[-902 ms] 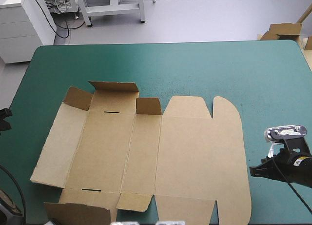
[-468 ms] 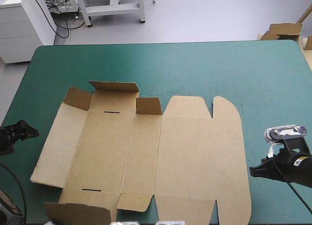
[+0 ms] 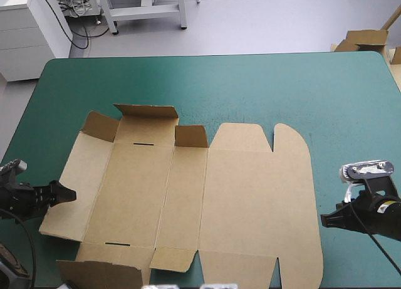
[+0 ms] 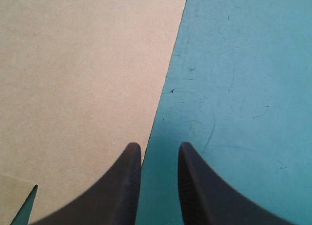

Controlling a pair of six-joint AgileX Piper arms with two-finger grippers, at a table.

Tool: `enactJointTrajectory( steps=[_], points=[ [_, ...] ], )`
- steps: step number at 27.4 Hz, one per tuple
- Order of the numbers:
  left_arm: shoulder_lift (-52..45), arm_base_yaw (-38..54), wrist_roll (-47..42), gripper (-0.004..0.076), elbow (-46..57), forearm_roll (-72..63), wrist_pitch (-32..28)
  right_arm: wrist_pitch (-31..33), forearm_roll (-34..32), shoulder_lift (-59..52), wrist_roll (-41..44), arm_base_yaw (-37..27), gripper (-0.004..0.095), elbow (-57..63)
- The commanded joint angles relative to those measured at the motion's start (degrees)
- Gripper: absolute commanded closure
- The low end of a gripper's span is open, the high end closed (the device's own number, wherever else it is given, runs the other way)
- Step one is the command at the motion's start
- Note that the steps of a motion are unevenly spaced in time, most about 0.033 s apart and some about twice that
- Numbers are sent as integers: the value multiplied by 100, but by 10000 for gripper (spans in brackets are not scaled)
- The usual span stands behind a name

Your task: Fold the box

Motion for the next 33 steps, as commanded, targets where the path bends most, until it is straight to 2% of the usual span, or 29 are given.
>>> enactJointTrajectory(
  steps=[1,15,18,21,26,27,33],
  points=[
    [-174,-4,55,16,-6,-315,323,-232,40,-5,-137,-45,658,-140],
    [-174,-857,30,17,-16,-193,427,-232,40,-5,-137,-31,658,-140],
    [-174,-857,30,62,-16,-193,427,-232,40,-5,-137,-31,658,-140],
    [-174,-857,30,188,-16,-206,427,-232,40,-5,-137,-31,658,-140],
    [-174,-857,30,454,-16,-206,427,-232,40,-5,-137,-31,658,-140],
    [-174,-857,56,533,-16,-206,427,-232,40,-5,-137,-31,658,-140],
    [-174,-857,93,673,-26,89,427,-232,40,-5,-137,-31,658,-140]
  ],
)
